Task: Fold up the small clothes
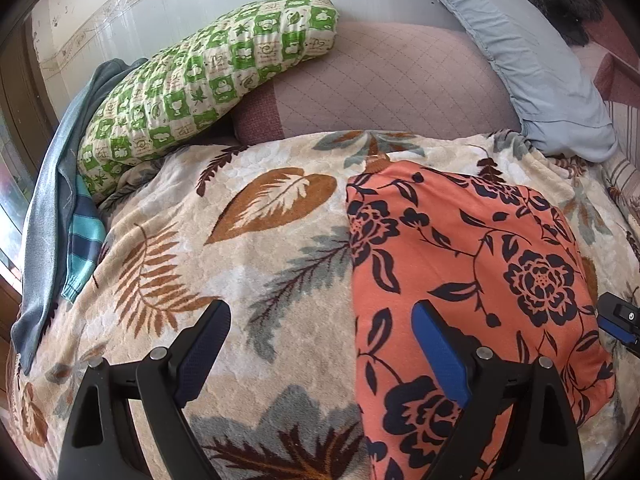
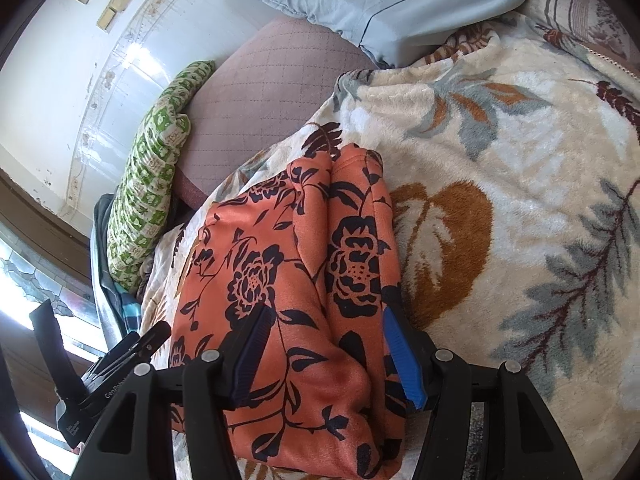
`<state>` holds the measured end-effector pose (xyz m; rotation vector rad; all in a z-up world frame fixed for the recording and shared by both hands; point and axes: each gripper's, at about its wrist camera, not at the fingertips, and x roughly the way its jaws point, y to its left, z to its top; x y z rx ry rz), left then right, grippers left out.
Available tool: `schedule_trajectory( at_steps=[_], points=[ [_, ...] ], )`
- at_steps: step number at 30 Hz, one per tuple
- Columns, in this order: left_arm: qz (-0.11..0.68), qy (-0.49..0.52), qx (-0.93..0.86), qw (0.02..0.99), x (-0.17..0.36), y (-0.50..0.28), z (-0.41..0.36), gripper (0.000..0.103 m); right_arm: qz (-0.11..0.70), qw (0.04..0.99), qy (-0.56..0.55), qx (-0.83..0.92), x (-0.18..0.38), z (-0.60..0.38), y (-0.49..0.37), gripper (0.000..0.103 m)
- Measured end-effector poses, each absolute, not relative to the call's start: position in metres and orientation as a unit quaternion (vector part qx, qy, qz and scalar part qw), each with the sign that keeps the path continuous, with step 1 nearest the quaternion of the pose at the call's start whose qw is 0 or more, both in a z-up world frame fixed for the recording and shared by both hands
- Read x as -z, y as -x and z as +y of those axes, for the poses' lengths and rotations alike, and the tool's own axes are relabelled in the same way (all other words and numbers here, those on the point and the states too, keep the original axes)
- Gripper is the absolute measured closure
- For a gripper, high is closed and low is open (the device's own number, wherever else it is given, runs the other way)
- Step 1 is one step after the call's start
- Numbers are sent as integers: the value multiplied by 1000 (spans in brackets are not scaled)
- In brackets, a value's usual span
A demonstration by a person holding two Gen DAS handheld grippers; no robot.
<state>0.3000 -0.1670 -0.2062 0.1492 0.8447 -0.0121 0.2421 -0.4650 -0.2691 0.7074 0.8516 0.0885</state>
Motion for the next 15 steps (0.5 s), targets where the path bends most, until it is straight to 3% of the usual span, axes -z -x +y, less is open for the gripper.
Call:
schedule_trajectory(
  at_steps=[15],
  points=[
    [407, -78, 16, 910, 206, -307, -174, 11, 410, 845, -343, -32, 277, -470, -246, 39]
  ],
)
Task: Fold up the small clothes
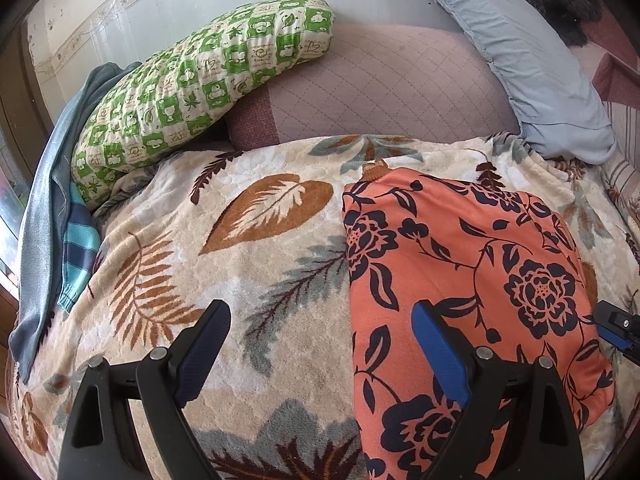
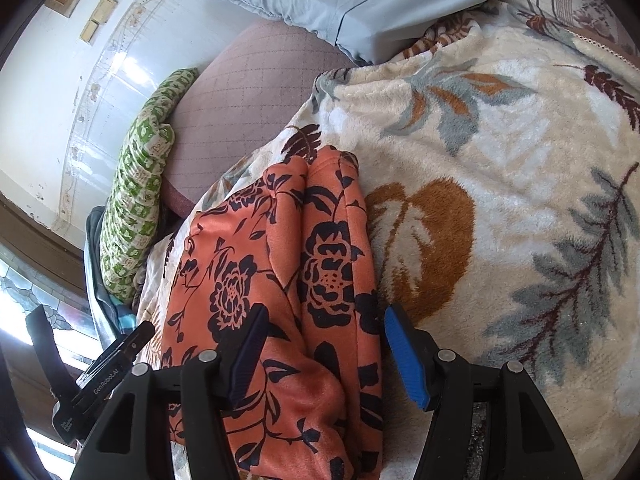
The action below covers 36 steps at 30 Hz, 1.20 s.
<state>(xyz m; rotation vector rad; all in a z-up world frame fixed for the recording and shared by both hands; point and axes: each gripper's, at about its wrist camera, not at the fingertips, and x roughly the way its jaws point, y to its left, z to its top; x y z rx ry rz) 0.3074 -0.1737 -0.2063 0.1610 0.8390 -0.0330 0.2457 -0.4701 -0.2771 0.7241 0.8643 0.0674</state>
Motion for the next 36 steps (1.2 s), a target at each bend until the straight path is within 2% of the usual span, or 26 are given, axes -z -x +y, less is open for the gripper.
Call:
schedule_trajectory(
  at_steps=[8, 21, 36],
  points=[
    [409, -73, 18, 909, 209, -310, -173, 11, 413, 843, -342, -33, 279, -468, -248, 39],
    [416, -77, 25, 906, 222, -324, -187, 11, 426, 835, -345, -46, 287, -468, -267, 32],
    [418, -72, 28, 905, 224, -325, -188, 11, 428, 835, -343, -46, 289, -464, -268, 32]
  ],
)
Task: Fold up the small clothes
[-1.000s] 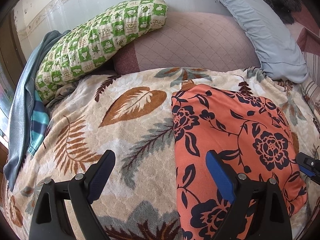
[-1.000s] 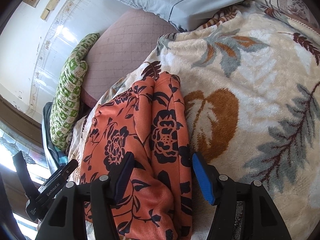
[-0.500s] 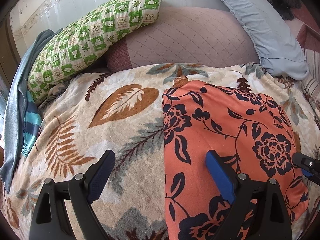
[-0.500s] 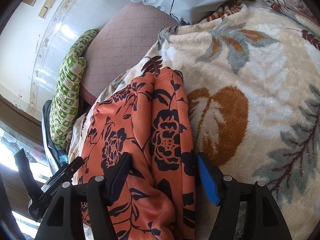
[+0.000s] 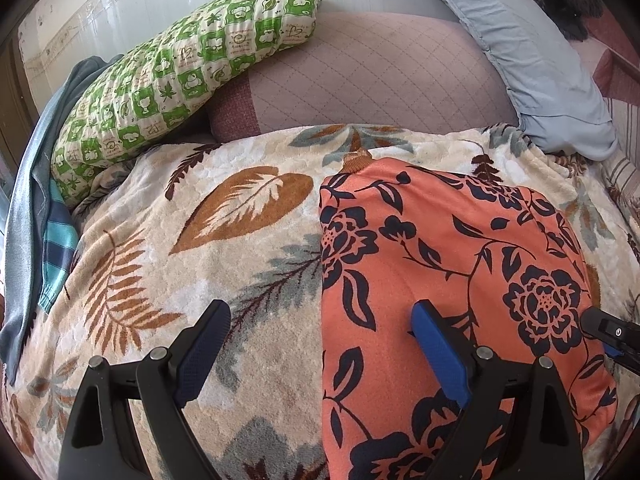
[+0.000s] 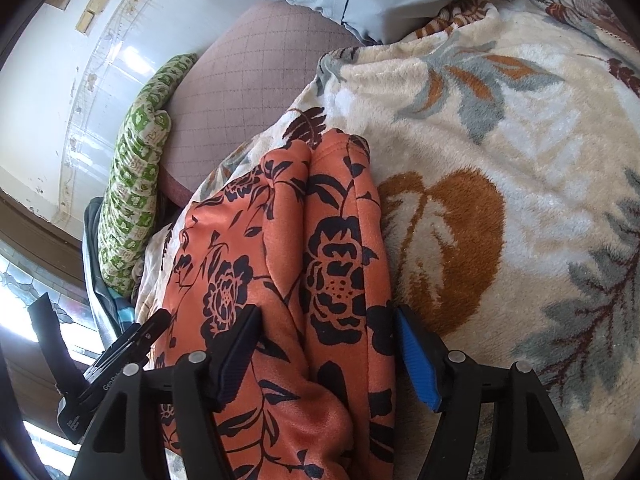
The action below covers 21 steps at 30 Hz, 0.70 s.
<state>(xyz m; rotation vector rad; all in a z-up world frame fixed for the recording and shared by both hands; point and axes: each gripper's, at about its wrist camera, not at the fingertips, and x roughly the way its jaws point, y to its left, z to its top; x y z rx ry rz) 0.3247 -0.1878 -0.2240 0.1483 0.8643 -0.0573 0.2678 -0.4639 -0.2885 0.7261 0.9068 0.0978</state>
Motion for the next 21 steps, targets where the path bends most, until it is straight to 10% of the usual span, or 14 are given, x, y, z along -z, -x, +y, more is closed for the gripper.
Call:
schedule_trajectory(
  at_steps=[15, 21],
  points=[
    [495, 21, 77, 865, 238, -344, -151, 7, 464, 822, -328, -49, 294, -447, -279, 30],
    [557, 84, 176, 807, 265, -344, -170, 7, 468, 843, -262, -46, 289, -421, -282, 46]
  ],
)
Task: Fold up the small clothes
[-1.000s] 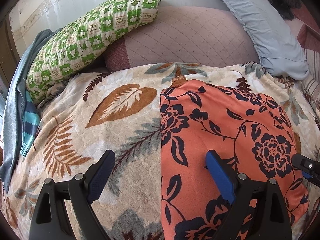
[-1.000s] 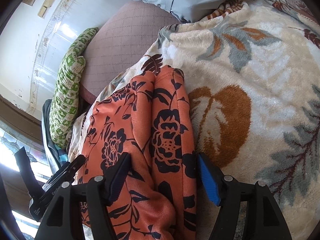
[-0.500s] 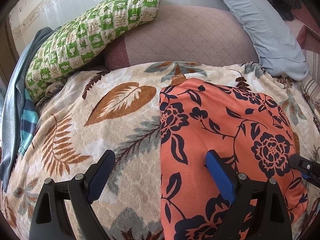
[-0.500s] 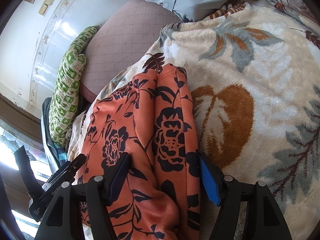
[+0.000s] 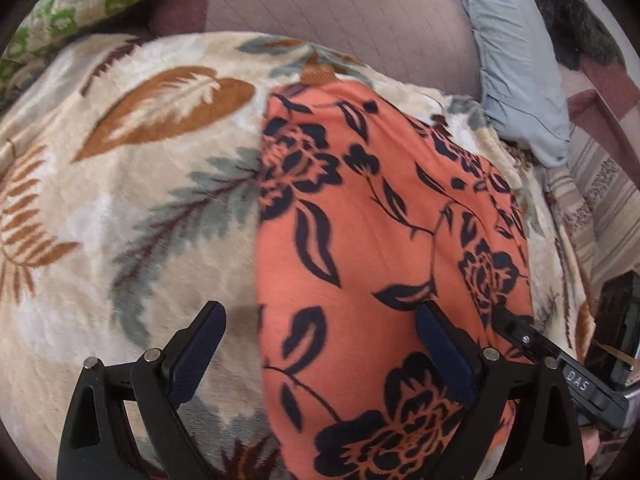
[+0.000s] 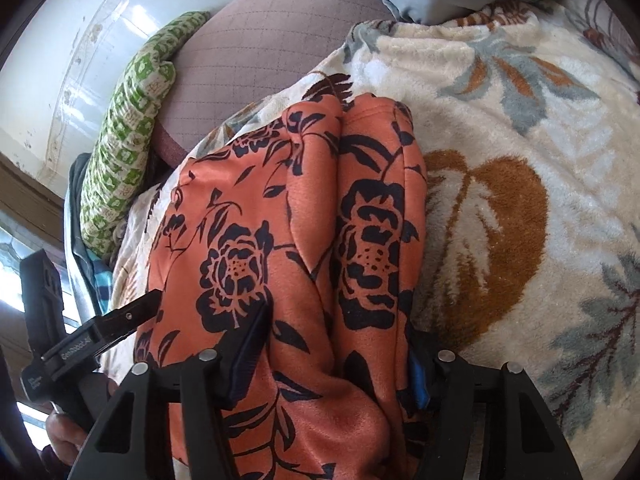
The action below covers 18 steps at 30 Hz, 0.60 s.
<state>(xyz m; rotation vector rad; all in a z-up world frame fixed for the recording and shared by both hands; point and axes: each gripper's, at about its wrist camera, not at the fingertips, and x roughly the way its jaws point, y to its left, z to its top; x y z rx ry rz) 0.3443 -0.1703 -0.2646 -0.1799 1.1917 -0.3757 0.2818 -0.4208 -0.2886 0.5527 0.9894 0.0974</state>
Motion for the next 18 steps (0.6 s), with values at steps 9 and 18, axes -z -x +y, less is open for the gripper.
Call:
schedule_trajectory(
  at_steps=[9, 18],
  points=[
    [531, 102, 195, 818, 248, -336, -172, 61, 437, 875, -202, -40, 264, -402, -274, 62],
    [466, 67, 158, 868, 189, -302, -128, 63, 357, 917, -149, -100, 212, -351, -256, 63]
  ],
)
